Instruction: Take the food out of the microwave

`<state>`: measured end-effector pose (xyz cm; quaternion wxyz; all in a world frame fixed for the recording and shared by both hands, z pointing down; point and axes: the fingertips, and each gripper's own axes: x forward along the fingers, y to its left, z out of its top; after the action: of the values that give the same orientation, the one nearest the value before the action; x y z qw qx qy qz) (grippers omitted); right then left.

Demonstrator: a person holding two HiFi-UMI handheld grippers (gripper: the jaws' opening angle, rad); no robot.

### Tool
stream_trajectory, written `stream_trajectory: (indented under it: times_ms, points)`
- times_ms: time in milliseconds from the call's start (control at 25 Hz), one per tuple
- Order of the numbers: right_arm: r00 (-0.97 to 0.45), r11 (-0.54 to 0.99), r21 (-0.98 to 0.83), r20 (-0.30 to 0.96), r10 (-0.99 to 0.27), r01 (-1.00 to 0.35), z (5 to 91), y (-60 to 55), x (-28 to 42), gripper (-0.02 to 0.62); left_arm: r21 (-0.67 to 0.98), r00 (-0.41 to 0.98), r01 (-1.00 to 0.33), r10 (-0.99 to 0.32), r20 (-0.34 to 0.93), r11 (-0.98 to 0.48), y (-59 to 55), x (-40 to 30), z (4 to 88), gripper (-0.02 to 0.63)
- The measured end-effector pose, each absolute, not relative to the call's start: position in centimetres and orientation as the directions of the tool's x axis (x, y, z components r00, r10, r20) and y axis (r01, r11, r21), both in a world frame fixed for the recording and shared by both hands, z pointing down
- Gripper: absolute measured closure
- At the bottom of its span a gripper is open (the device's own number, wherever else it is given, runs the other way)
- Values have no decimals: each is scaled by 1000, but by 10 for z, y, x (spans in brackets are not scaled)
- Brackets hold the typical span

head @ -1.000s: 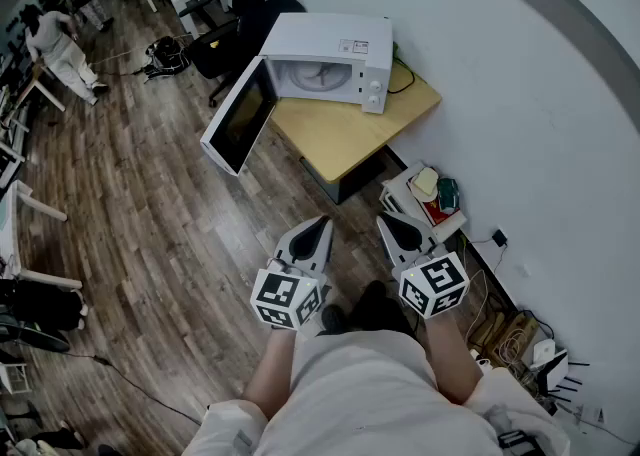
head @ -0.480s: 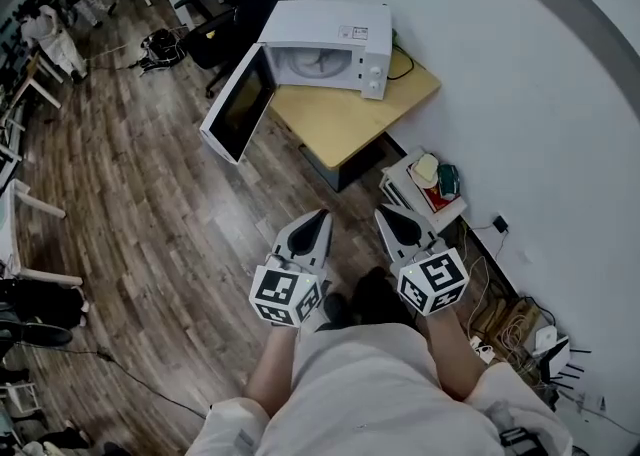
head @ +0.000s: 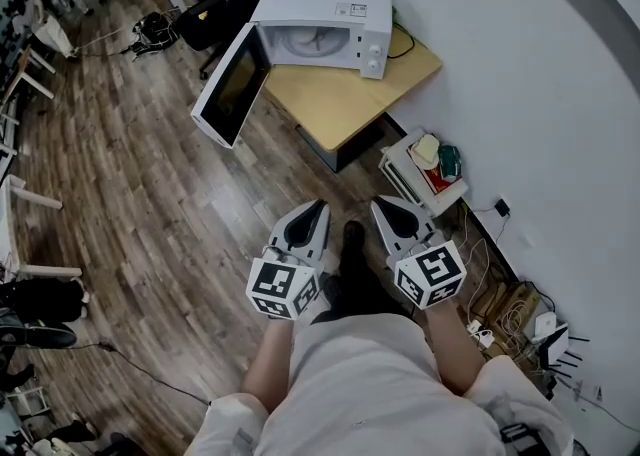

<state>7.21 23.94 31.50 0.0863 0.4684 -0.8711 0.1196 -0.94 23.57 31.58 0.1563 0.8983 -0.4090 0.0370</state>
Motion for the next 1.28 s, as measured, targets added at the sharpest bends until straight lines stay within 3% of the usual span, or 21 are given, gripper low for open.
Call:
stream_trajectory:
  times_ms: [280,480,840,1280]
  points:
    - [-550,536,-131,269,-790,-834,318,210,65,542,247,670,-741,-713,208,-624,211,-12,322,591]
    - [-558,543,-133,268,-786,-829,319,177,62,496,235,670,-742,-711,214,-628,180,-14,322,502]
    - [-582,563,-150,247,-775,-813,312,110,58,410,196,648,-762,-731,215,-618,119,-22,310,457]
    - [-615,594,-162,234,-753,-788,311,37,80,397,170,592,-806,-772,233,-567,50,-11,305,453]
